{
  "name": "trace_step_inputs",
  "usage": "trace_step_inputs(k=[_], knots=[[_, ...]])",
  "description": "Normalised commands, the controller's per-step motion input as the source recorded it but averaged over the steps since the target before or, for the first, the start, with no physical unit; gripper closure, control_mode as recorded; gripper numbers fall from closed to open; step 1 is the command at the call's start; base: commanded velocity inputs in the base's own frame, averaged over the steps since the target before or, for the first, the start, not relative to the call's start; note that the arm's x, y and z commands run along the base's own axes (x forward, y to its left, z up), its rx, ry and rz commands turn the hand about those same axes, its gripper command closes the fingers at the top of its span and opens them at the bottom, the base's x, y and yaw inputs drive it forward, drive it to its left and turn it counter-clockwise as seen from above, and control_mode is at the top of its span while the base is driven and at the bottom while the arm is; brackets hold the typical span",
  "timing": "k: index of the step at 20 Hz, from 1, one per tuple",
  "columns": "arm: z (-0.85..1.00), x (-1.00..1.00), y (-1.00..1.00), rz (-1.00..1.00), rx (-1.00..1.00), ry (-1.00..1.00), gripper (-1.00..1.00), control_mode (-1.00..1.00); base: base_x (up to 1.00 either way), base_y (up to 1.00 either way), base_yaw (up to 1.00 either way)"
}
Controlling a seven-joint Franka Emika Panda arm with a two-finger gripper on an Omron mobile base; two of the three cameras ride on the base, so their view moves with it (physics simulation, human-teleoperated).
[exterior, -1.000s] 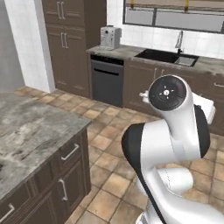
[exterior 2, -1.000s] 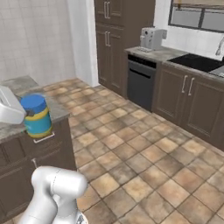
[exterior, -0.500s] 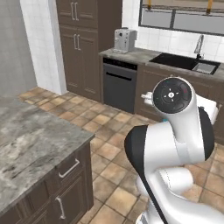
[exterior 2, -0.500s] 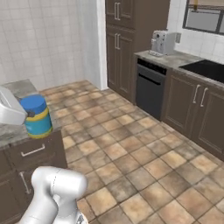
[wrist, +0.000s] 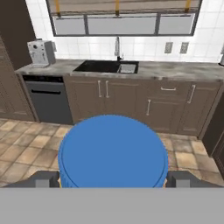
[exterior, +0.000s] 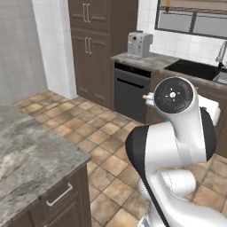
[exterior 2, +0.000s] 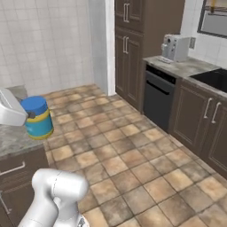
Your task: Move the mustard and mayonnaise from the cabinet to the dining counter.
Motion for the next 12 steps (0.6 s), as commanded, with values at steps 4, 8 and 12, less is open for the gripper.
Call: trace_step_inputs(k=[4, 8, 12], knots=[[0.0, 0.0, 0.0, 0.0, 0.0, 0.0, 1.0, 1.0, 0.7, -0.26, 0.23], [0.0, 0.0, 0.0, 0.0, 0.0, 0.0, 1.0, 1.0, 0.68, -0.3, 0.21], [0.0, 0.0, 0.0, 0.0, 0.0, 0.0, 1.0, 1.0, 0.68, -0.31, 0.2]])
